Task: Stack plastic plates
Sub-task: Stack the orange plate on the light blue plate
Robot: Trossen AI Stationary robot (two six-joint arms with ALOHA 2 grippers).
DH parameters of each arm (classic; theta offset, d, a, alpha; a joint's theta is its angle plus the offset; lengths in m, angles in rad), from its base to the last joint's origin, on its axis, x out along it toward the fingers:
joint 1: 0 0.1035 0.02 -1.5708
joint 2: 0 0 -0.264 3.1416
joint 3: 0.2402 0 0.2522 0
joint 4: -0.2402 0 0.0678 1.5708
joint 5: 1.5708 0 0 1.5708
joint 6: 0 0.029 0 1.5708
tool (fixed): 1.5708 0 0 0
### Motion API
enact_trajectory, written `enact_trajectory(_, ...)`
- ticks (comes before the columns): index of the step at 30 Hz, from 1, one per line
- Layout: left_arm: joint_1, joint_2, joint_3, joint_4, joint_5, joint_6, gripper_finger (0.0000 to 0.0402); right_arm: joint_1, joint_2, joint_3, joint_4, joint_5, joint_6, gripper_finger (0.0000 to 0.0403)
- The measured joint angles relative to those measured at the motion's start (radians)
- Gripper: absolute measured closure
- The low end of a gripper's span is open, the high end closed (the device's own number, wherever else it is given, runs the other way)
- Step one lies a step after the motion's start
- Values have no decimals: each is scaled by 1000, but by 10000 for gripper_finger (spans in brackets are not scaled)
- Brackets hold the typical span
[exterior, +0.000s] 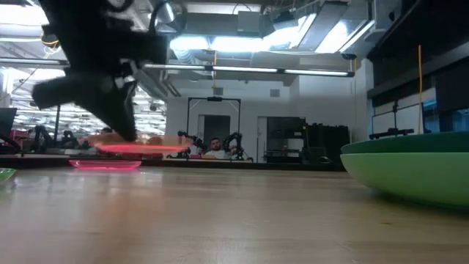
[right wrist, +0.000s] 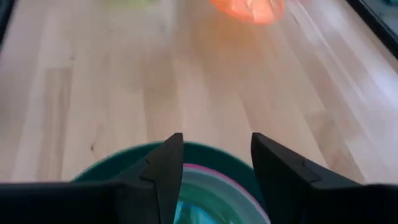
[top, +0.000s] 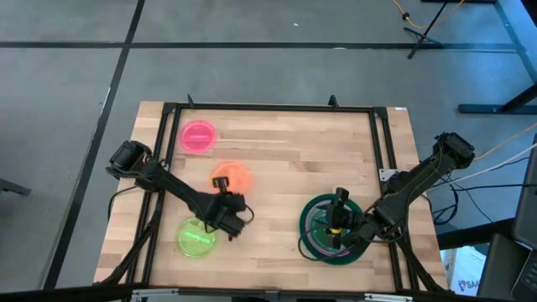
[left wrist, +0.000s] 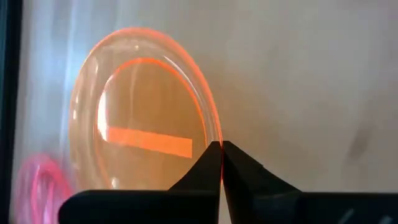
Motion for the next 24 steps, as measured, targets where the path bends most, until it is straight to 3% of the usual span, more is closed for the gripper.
enact_trajectory(7,-47,0,3,296,29,345,400,-21,96,0,253,-58,-293,223)
enact_trajectory(13,-75,0,4,508,69,554,400,-91,196,1,411,-142,-465,223)
enact_trajectory(19,-92,0,4,588,92,628,400,-153,256,1,542,-160,-650,223)
enact_trajectory(24,-92,0,4,586,91,629,400,-188,273,2,635,-265,-712,223)
